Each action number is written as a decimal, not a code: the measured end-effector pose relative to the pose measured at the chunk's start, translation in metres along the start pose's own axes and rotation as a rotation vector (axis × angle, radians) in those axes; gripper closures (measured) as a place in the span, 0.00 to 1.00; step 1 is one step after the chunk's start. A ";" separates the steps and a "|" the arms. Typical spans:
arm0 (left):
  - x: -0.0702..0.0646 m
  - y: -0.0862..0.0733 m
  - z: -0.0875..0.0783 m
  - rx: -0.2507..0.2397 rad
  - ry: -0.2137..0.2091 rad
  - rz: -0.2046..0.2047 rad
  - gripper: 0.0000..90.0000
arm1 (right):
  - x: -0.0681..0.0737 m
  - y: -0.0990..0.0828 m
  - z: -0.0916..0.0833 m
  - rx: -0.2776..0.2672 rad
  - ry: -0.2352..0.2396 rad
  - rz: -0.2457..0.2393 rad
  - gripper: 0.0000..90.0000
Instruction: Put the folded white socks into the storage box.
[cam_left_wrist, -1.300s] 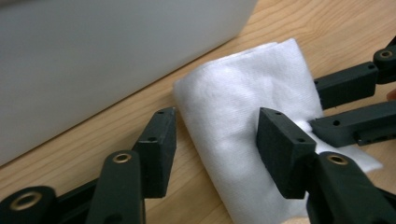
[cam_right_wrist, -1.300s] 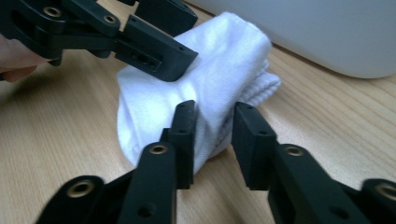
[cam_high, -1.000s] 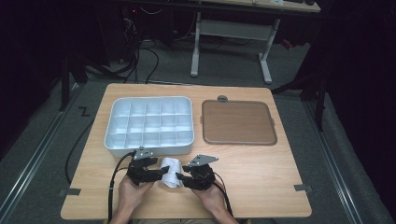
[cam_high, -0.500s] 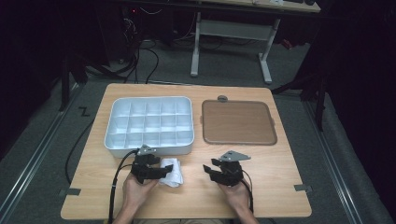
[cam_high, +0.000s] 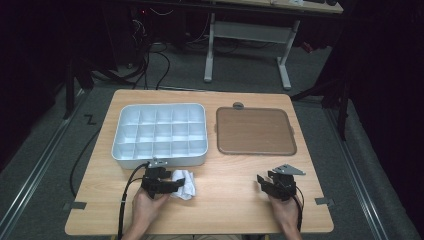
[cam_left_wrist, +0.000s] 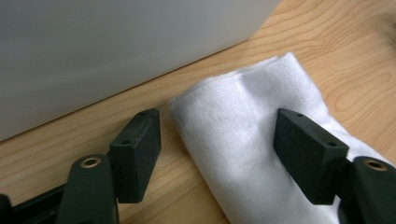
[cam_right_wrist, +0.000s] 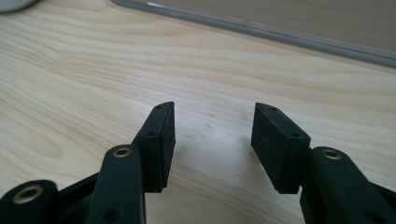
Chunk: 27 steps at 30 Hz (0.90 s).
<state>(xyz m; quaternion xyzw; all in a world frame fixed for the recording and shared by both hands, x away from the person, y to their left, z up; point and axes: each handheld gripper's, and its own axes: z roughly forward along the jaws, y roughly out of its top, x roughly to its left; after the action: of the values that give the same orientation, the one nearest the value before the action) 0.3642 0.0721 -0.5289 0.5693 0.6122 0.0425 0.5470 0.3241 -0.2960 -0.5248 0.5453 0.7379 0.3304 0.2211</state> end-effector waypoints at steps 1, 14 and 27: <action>0.000 0.000 0.000 0.000 -0.001 -0.001 0.37 | -0.002 -0.001 0.000 0.007 -0.005 -0.001 0.56; -0.001 -0.001 0.000 0.026 -0.034 -0.044 0.56 | -0.007 -0.007 0.002 -0.001 -0.045 -0.031 0.45; -0.008 -0.002 -0.002 0.051 -0.051 -0.010 0.76 | -0.006 -0.006 0.003 0.000 -0.050 -0.025 0.43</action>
<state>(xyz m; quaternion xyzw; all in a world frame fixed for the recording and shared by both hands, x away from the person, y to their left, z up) 0.3599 0.0668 -0.5244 0.5809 0.6017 0.0094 0.5480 0.3239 -0.3027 -0.5313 0.5440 0.7390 0.3140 0.2436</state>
